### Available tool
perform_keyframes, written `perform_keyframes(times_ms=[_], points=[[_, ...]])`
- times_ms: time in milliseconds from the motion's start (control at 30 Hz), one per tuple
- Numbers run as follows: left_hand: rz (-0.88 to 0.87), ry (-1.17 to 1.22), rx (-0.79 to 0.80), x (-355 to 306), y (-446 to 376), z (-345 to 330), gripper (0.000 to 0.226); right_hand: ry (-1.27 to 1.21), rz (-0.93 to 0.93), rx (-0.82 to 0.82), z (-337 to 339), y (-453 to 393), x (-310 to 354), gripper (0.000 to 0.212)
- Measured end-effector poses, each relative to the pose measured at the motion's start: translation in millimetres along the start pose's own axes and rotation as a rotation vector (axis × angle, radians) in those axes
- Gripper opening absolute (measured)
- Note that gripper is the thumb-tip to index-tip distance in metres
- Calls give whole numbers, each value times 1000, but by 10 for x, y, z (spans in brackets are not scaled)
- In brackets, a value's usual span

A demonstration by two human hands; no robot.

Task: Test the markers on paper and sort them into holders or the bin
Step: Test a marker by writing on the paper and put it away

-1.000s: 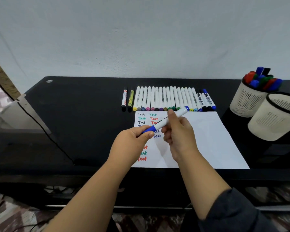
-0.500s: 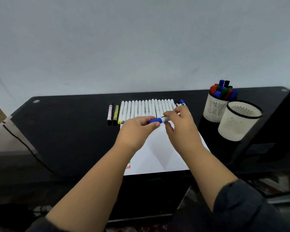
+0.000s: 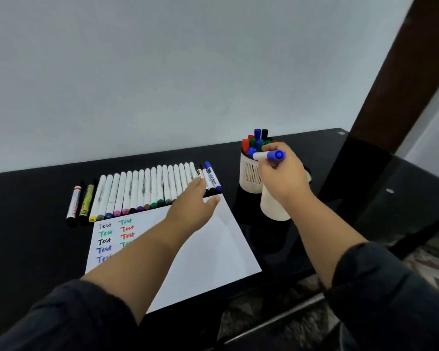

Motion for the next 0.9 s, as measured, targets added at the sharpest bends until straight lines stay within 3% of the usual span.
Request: perform_keyframes(times_ms=[300, 467, 667, 900], points=[[-74, -449, 54, 337, -296, -630, 67, 197, 38, 82, -89, -463, -183, 13], [-38, -430, 9, 412, -293, -688, 67, 339, 101, 160, -260, -662, -231, 5], [-24, -414, -5, 457, -289, -692, 66, 497, 97, 262, -457, -823, -292, 13], [-30, -401, -19, 451, -295, -690, 65, 475, 149, 246, -545, -828, -248, 39]])
Point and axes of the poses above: each hand's wrist, its own y-axis away from the middle knuckle, its own z-axis out of the back of the hand, x = y × z, the point moved 10 cm from there along -y, towards the middle knuckle, and after that the axes turned 14 degrees about -x, right-handed, at the moved point
